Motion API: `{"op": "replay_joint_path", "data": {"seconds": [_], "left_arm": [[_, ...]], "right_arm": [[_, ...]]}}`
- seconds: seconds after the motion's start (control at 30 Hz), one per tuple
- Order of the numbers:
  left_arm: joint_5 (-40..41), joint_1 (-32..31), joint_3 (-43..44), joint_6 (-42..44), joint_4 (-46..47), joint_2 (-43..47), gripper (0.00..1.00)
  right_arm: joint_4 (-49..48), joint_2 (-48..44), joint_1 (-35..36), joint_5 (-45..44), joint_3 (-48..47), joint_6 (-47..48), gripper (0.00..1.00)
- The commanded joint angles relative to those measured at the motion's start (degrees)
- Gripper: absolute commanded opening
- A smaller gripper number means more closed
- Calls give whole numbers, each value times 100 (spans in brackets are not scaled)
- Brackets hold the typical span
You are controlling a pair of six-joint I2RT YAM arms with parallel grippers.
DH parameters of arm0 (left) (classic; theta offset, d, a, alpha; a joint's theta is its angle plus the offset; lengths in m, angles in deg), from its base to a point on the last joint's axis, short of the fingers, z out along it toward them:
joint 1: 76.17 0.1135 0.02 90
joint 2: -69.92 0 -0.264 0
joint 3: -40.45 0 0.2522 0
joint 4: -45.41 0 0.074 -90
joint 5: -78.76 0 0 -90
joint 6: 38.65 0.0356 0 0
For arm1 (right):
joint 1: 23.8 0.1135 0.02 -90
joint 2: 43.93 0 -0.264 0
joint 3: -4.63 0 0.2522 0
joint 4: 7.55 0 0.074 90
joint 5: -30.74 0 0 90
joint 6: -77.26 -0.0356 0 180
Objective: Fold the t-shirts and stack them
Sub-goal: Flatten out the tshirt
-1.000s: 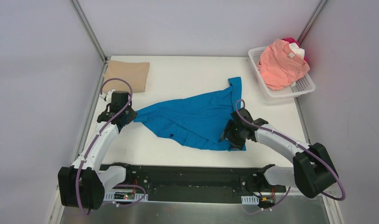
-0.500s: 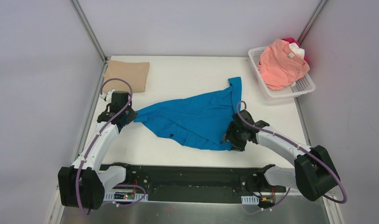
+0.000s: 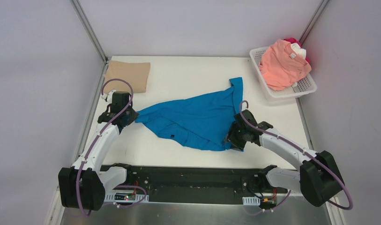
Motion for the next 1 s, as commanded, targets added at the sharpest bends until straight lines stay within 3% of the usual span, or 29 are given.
{"op": "replay_joint_path", "data": {"seconds": [0.0, 0.47, 0.63, 0.97], "left_arm": [[4, 17, -69, -11, 70, 81, 0], [30, 17, -62, -3, 67, 38, 0], [48, 16, -98, -3, 70, 53, 0], [96, 15, -99, -1, 86, -21, 0]], "right_arm": [[267, -214, 43, -170, -266, -35, 51], [757, -70, 71, -261, -534, 108, 50], [432, -9, 90, 154, -482, 64, 50], [-48, 259, 92, -168, -169, 187, 49]]}}
